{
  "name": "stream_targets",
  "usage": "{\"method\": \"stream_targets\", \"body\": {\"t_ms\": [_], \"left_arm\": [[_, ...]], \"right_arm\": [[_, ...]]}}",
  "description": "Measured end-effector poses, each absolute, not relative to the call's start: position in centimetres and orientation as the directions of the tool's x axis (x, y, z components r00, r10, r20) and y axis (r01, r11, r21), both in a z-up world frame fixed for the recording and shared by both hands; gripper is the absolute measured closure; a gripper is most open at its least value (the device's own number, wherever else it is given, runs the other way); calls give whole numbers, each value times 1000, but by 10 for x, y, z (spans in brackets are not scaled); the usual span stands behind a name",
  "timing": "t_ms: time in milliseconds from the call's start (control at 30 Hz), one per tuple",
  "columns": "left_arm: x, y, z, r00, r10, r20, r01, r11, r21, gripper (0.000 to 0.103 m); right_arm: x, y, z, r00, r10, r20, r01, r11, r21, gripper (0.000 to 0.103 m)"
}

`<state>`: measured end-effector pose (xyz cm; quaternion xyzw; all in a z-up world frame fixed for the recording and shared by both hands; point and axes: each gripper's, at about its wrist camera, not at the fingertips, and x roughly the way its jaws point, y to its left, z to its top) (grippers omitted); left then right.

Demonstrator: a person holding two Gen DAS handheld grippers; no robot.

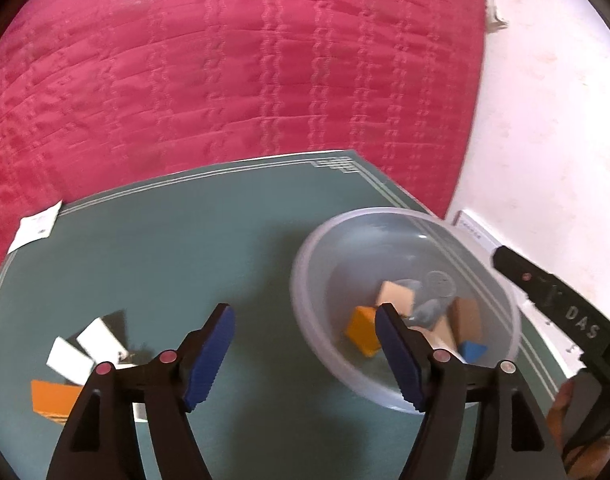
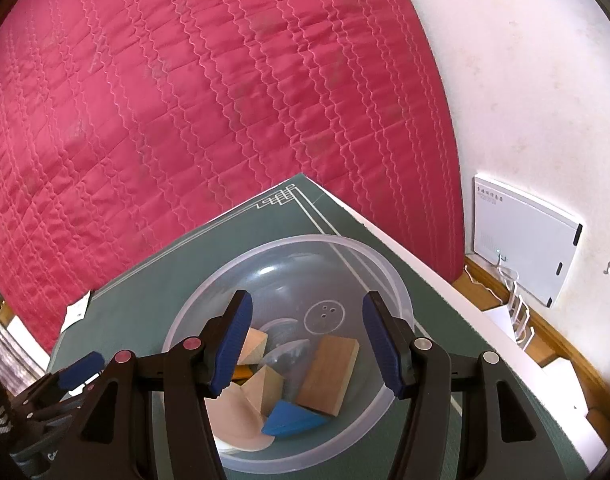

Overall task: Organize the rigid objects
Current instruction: 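Carry the orange flat block into the clear bowl and open the left gripper, then withdraw both grippers from the bowl toward the remaining blocks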

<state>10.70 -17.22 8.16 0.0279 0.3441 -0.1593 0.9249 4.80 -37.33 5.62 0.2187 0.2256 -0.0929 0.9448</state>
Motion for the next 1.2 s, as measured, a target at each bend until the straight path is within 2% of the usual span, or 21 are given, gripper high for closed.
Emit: {"method": "stream_targets", "body": {"t_ms": [133, 333, 700, 1200], "left_arm": [[102, -162, 80, 726, -244, -643, 279, 959, -49, 18], [98, -151, 78, 735, -207, -646, 245, 969, -32, 13], [90, -110, 74, 748, -129, -651, 151, 988, -22, 11], [80, -28, 64, 737, 37, -675, -52, 999, -2, 11]], "right_arm": [[48, -372, 57, 882, -75, -465, 266, 894, 360, 44], [49, -364, 57, 886, -64, -459, 241, 909, 339, 42], [52, -337, 54, 884, -16, -468, 155, 953, 261, 41], [49, -332, 53, 888, -26, -458, 155, 956, 247, 40]]}}
